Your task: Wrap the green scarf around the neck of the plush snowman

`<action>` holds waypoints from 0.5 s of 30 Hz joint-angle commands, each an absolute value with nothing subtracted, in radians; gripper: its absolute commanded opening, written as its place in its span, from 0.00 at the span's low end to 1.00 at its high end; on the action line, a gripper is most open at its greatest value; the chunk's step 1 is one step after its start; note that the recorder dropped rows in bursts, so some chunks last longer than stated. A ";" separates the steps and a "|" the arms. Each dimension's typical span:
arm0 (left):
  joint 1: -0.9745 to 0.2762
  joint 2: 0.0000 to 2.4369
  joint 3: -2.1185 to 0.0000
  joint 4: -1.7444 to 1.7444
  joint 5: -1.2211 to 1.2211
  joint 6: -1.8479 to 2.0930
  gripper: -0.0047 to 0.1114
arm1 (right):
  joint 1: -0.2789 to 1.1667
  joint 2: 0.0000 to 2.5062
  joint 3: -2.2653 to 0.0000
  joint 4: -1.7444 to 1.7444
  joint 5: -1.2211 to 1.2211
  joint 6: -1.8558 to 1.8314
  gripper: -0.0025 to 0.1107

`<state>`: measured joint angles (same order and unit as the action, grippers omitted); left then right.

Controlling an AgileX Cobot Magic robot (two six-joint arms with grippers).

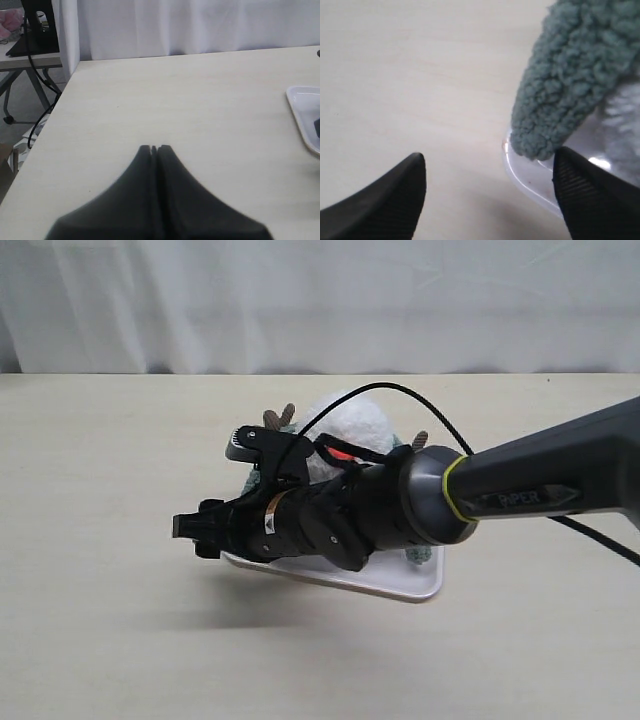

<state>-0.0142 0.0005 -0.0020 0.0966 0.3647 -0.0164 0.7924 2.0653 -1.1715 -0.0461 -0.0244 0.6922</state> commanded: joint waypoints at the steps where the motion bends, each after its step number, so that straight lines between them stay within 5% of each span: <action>1: -0.013 0.000 0.000 0.095 0.355 -0.017 0.04 | 0.776 2.072 -1.174 -0.060 0.006 0.694 0.62; 7: -0.013 0.000 0.000 0.095 0.355 -0.017 0.04 | 0.777 2.092 -1.174 -0.060 -0.050 0.688 0.54; 15: -0.013 0.000 0.000 0.095 0.357 -0.017 0.04 | 0.777 2.098 -1.174 -0.060 -0.071 0.688 0.20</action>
<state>-0.0142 0.0005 -0.0020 0.0966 0.3647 -0.0164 0.7824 2.0942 -1.1715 -0.0522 -0.0566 0.6929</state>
